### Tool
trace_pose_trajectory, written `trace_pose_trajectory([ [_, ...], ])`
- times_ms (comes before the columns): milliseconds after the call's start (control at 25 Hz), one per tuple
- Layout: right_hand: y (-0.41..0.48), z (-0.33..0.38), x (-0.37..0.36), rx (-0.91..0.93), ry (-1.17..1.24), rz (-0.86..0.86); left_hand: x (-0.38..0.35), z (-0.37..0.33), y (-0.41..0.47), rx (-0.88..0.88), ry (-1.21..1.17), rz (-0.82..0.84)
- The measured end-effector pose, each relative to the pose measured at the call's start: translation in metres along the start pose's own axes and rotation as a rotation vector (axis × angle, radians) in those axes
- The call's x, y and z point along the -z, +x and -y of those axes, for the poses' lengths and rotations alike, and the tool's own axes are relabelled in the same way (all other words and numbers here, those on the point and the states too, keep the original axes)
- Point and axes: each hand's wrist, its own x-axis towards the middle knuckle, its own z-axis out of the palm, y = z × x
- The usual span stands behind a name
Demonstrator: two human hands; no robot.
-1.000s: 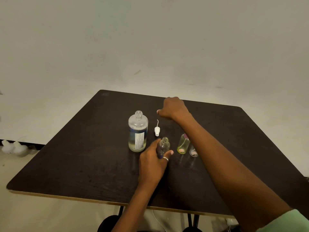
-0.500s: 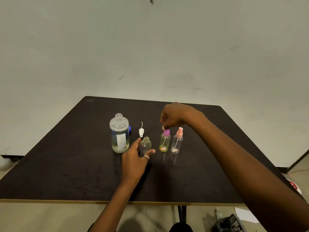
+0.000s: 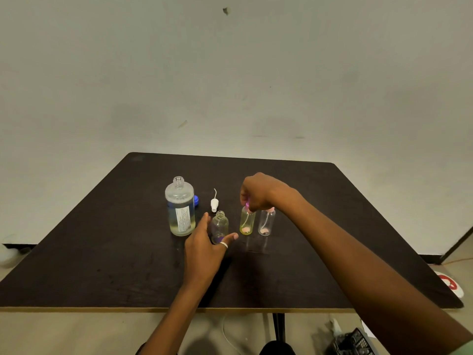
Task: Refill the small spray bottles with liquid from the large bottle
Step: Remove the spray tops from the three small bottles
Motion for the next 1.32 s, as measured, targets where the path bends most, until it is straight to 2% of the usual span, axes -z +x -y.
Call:
trace_pose_trajectory([
  [80,-0.003,0.002,-0.002,0.019,-0.005,0.005,0.003,-0.006,-0.015,-0.076,0.043,-0.075],
  [160,-0.008,0.004,-0.003,0.033,-0.024,-0.001,0.005,-0.012,-0.033,-0.252,0.091,-0.14],
  [240,-0.012,0.004,-0.006,0.047,-0.039,-0.008,0.002,-0.018,-0.049,-0.398,0.121,-0.145],
  [320,-0.019,0.004,-0.01,0.055,-0.046,-0.011,-0.005,-0.027,-0.058,-0.451,0.133,-0.12],
  [560,-0.029,0.0,-0.015,0.064,0.0,-0.058,-0.043,-0.044,-0.045,-0.231,0.055,0.032],
  [800,-0.026,-0.004,-0.02,0.068,0.028,-0.098,-0.071,-0.034,-0.025,-0.052,0.014,0.033],
  [1080,-0.029,-0.003,-0.012,0.077,0.044,-0.071,-0.074,-0.031,-0.022,-0.085,0.021,-0.023],
  [1320,-0.034,0.011,-0.012,-0.093,-0.009,-0.16,-0.073,-0.031,-0.022,-0.089,0.029,-0.022],
])
